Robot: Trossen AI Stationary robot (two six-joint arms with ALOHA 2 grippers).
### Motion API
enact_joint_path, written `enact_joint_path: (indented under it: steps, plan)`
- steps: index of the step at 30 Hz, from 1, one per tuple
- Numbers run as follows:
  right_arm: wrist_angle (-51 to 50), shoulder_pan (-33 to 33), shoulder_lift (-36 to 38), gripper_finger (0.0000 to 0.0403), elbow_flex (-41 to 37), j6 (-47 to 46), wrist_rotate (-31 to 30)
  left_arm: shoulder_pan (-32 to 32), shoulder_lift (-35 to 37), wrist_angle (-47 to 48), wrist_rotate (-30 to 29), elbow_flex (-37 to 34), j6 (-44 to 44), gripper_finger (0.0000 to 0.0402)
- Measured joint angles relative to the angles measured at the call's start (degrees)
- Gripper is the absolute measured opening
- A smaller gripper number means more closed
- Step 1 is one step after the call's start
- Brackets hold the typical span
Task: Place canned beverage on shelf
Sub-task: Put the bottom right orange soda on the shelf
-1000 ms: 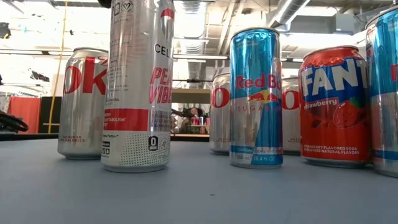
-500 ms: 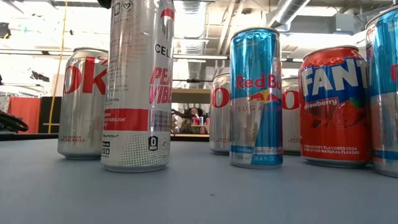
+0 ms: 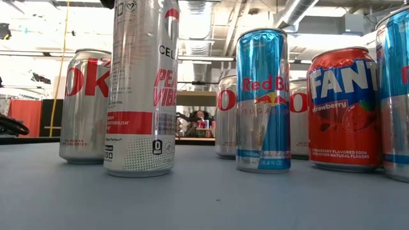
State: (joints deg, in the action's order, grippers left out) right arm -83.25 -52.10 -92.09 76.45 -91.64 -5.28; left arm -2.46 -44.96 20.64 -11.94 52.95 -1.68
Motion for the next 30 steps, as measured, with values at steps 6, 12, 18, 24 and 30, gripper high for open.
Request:
enact_joint_path:
  steps: [6,12,18,24,30]
  plan:
    - [0.86,0.00,-0.02,0.0389,-0.26,0.15,0.20,0.00,0.01,-0.09,0.00,0.00,0.25,0.0332]
    - [8.99,0.00,-0.05,0.0373,-6.54,0.66,3.61,0.00,0.01,0.02,0.00,0.00,-0.09,0.0332]
    - [11.78,0.15,-0.07,0.0359,-8.77,1.07,4.09,0.01,0.01,0.04,-0.07,0.00,-0.16,0.0332]
    - [11.93,0.15,-0.07,0.0354,-8.77,2.01,3.91,0.00,0.00,0.04,-0.15,0.00,-0.19,0.0332]
    - [13.37,0.13,-0.07,0.0327,-8.77,2.12,1.67,0.00,0.01,0.12,-0.26,0.00,-0.14,0.0332]
